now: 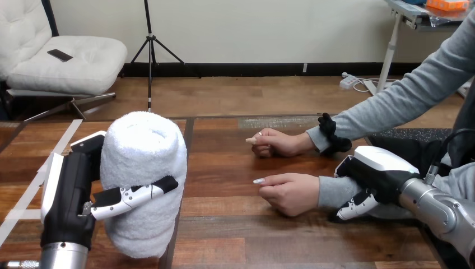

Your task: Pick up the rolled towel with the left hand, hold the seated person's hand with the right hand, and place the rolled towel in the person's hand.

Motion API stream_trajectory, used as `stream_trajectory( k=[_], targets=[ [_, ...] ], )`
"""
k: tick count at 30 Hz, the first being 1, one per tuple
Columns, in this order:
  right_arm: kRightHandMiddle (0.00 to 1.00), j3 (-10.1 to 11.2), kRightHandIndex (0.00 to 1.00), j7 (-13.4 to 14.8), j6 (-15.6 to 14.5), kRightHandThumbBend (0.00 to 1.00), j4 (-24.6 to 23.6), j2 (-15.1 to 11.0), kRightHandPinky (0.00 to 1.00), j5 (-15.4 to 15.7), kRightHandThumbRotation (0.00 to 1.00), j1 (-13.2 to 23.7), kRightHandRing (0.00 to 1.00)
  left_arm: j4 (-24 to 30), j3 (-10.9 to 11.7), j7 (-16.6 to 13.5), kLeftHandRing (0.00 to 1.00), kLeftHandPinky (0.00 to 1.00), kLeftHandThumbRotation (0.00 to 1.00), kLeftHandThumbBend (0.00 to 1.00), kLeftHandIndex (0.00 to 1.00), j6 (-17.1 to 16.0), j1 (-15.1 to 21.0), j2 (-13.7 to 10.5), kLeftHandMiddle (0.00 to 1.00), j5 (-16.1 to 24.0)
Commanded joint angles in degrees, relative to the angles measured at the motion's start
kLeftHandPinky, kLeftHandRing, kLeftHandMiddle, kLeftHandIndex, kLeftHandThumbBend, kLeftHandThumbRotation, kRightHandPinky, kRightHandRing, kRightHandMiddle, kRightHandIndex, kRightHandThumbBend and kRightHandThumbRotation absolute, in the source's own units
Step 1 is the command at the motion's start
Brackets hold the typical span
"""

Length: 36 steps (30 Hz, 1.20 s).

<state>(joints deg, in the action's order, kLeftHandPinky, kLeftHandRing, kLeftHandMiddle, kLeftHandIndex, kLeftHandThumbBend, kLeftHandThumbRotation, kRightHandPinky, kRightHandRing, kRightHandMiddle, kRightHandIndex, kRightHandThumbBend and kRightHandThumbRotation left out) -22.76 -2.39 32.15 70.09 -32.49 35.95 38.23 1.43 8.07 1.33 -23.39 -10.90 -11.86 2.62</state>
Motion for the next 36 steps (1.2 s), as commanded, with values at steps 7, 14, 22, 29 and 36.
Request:
stream_trajectory(
  k=[7,14,22,29,36],
  targets=[
    [0.34,-0.5,0.32,2.1,1.4,0.66,0.2,-0.1,0.24,0.2,0.29,0.8,0.28,2.1,0.8,-0.2,0.34,0.3,0.0,0.61,0.42,-1.8,3.7,-0.2,0.4,-0.6],
    [0.33,-0.3,0.32,3.0,1.7,0.64,-0.1,0.1,0.24,0.0,0.29,0.7,0.28,2.4,0.7,-0.2,0.34,0.3,0.0,0.61,0.42,-1.4,3.6,-0.2,0.4,-0.5],
    [0.31,-0.5,0.3,5.1,2.8,0.61,-0.3,0.0,0.22,0.3,0.34,0.5,0.26,2.6,0.6,0.0,0.34,0.3,0.0,0.6,0.42,-1.3,3.6,0.0,0.4,-1.1],
    [0.31,-0.4,0.31,5.5,3.4,0.56,-0.4,0.0,0.21,0.1,0.37,0.6,0.25,2.5,0.6,-0.2,0.34,0.3,0.0,0.6,0.42,-1.5,3.7,0.0,0.4,-0.6],
    [0.3,-0.4,0.29,5.9,3.6,0.52,-0.6,0.0,0.2,0.1,0.42,0.7,0.24,2.4,0.5,-0.3,0.34,0.3,0.0,0.6,0.42,-1.6,3.7,0.0,0.4,-0.4]
  ],
)
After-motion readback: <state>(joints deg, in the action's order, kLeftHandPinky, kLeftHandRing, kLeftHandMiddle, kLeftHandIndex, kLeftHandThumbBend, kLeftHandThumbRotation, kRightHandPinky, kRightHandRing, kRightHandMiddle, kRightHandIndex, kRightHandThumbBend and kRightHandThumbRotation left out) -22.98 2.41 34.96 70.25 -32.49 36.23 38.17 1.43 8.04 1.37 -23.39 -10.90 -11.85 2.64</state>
